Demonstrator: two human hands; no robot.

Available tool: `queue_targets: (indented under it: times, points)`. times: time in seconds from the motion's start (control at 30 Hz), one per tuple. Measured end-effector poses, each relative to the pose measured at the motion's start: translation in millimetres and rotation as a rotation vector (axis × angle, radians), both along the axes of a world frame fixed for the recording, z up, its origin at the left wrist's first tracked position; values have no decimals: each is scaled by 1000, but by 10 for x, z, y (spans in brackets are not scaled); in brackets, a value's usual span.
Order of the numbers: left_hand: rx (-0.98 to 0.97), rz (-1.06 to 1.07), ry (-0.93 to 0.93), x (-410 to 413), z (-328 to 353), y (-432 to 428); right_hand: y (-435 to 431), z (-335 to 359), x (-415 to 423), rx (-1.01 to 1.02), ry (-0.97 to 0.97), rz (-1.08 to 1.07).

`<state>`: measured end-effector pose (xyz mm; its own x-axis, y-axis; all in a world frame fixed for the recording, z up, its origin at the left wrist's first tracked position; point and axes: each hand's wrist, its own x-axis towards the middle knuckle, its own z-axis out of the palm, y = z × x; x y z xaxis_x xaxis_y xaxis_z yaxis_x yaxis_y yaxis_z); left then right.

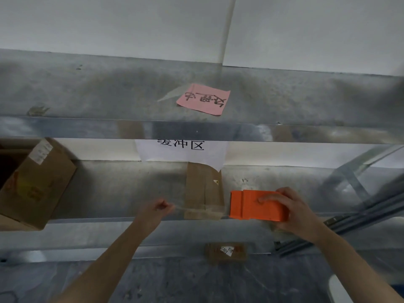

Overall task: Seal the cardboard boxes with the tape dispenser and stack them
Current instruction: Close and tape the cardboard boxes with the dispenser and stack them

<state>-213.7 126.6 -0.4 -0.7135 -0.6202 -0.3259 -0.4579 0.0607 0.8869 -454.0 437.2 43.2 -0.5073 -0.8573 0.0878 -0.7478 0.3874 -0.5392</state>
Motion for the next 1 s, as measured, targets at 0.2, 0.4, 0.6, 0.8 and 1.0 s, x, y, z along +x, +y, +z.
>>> queue_targets:
  times: [0.2,0.4,0.6,0.8,1.0]
  points:
    - [21,-38,-87,-141,-251,-23,38,-132,-145,43,-33,-14]
    - [-1,3,-139,-316,-531,128,-52,-325,-206,48,-44,-3]
    - [-86,198,-128,-444,-702,354,-69,-380,-241,38,-116,6]
    - [-431,-127,273,-418,-376,454,-13,-434,-257,43,-118,12]
    - [-647,-581,47,-458,-565,307,122,-377,-309,34,-101,45]
